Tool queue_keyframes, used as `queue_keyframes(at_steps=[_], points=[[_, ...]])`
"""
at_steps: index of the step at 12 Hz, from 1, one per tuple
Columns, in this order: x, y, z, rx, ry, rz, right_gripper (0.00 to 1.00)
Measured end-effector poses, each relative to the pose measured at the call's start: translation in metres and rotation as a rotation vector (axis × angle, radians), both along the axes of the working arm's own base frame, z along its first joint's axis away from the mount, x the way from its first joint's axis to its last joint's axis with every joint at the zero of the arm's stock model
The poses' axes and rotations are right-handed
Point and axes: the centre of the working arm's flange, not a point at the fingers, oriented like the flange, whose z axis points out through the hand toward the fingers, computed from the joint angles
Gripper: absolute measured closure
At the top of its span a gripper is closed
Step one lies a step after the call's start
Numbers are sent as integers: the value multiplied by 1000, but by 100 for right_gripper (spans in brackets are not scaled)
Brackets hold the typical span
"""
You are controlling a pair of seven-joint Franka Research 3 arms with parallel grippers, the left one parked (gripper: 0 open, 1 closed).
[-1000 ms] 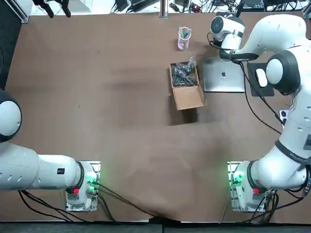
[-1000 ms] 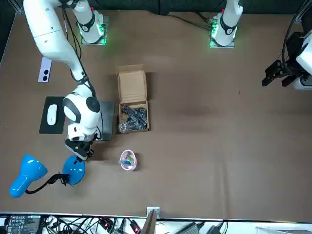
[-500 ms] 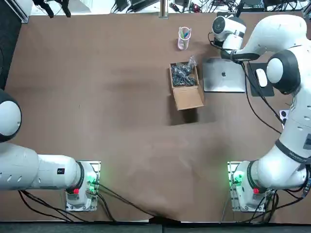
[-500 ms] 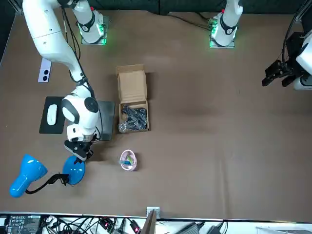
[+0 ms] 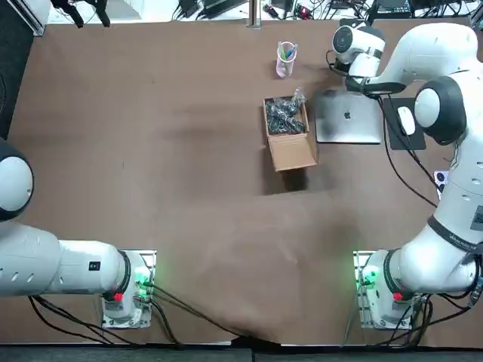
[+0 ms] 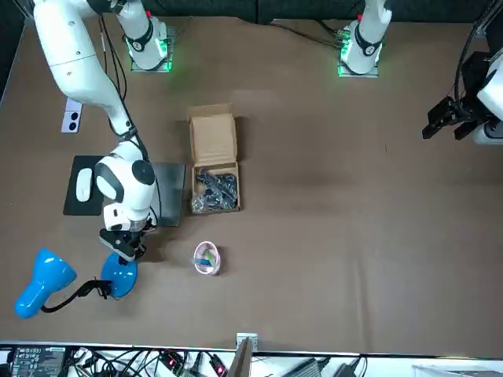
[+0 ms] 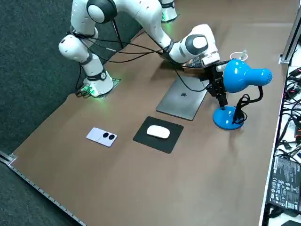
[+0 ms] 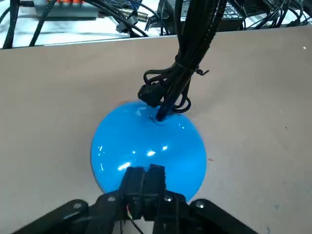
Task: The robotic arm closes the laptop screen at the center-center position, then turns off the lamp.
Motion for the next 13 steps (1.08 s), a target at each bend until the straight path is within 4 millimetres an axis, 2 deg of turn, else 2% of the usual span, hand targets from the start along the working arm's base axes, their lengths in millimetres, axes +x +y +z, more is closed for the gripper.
queue_keyframes(at_steps=[13], points=[[2,-3,-7,35,-10,-7,98]])
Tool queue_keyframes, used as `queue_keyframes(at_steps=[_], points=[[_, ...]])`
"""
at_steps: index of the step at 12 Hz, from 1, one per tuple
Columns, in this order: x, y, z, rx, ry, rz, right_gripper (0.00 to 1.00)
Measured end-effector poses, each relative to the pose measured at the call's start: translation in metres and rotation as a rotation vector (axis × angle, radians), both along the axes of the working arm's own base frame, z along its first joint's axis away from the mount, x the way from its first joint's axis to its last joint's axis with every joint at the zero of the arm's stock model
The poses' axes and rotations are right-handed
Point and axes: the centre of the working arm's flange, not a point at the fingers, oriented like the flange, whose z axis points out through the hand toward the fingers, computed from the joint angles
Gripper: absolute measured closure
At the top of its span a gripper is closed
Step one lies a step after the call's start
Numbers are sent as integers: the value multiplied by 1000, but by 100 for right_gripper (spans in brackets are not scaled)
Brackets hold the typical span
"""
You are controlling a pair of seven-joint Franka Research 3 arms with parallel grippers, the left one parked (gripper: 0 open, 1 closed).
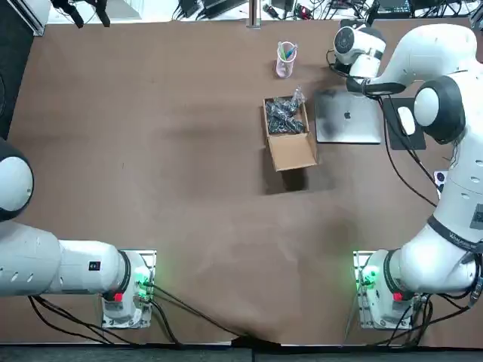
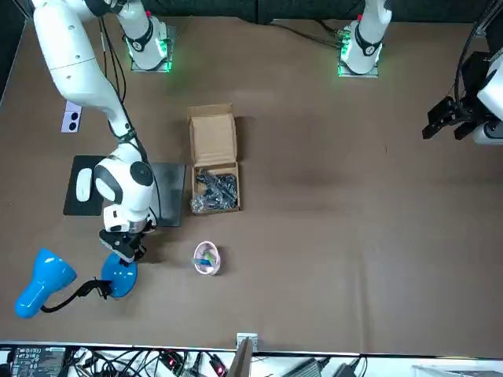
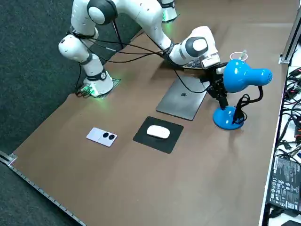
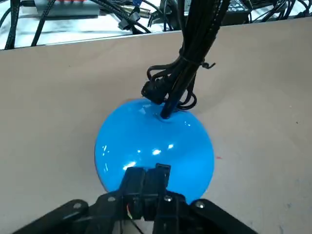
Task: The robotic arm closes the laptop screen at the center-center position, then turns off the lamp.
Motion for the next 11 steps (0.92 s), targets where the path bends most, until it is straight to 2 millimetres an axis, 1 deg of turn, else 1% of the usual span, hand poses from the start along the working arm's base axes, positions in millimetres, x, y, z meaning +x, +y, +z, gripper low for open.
queue_keyframes(at_steps=[11], points=[[2,1,2,7,-8,-1,98]])
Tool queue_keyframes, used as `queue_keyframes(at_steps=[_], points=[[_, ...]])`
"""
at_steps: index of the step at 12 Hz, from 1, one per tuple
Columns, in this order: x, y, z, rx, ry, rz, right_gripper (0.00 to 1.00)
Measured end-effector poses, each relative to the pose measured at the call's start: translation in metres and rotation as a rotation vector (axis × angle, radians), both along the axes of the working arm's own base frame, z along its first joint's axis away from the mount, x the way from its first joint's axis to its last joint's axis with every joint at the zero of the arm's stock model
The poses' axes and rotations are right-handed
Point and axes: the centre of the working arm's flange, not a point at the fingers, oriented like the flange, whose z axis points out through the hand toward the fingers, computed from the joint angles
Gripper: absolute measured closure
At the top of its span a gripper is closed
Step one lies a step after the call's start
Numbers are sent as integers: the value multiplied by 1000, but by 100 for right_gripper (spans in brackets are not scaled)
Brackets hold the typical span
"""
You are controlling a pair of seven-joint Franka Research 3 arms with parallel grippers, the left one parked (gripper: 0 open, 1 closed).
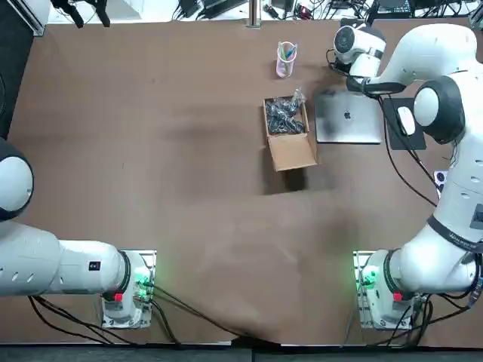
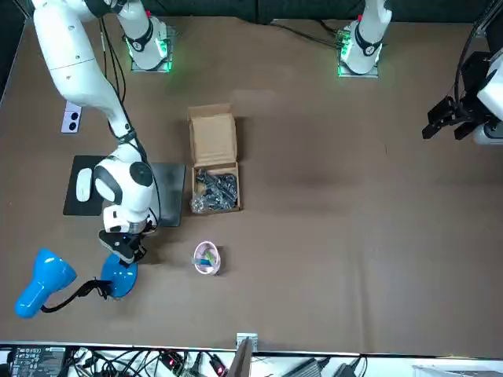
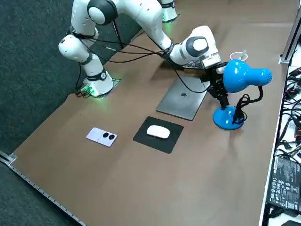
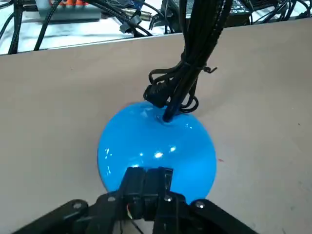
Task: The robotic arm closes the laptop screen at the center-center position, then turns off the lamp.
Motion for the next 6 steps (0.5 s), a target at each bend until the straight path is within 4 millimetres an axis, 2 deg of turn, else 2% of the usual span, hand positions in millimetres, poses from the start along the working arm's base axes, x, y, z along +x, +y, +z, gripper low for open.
queue_keyframes(at_steps=[6], points=[[2,1,-1,6,-5,6,98]])
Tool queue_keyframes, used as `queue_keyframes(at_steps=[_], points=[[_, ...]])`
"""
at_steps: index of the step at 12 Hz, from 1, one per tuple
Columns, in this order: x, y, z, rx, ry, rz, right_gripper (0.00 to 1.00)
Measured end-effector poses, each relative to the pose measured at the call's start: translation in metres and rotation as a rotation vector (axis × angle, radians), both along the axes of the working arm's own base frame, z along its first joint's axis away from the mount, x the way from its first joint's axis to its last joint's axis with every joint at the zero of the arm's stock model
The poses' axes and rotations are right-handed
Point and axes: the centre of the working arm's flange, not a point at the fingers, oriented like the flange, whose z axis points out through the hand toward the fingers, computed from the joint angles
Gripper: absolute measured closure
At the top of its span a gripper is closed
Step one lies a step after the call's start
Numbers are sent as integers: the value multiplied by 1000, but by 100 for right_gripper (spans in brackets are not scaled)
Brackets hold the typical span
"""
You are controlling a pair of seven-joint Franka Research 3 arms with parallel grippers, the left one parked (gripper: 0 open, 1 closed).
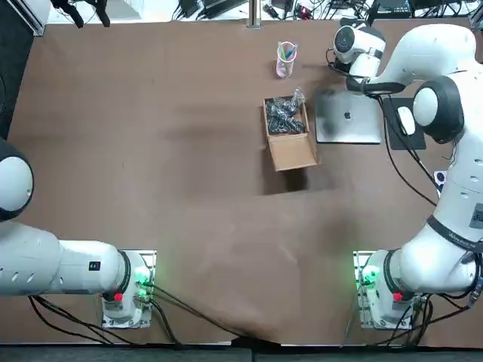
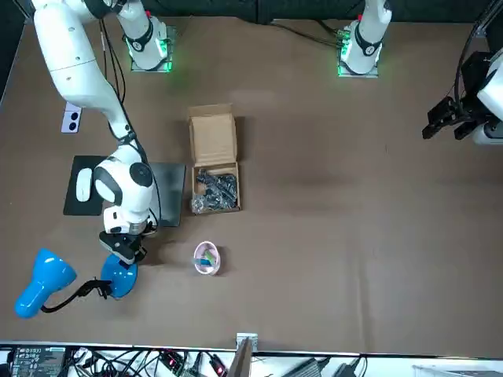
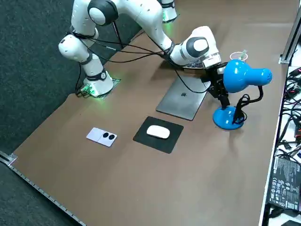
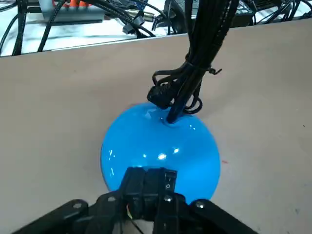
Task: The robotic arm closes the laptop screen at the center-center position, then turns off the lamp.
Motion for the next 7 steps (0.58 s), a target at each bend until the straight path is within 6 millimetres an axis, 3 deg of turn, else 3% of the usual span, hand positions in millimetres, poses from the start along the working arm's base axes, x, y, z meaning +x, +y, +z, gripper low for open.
queue_keyframes(at_steps=[7], points=[[2,-2,1,-6,-7,9,98]])
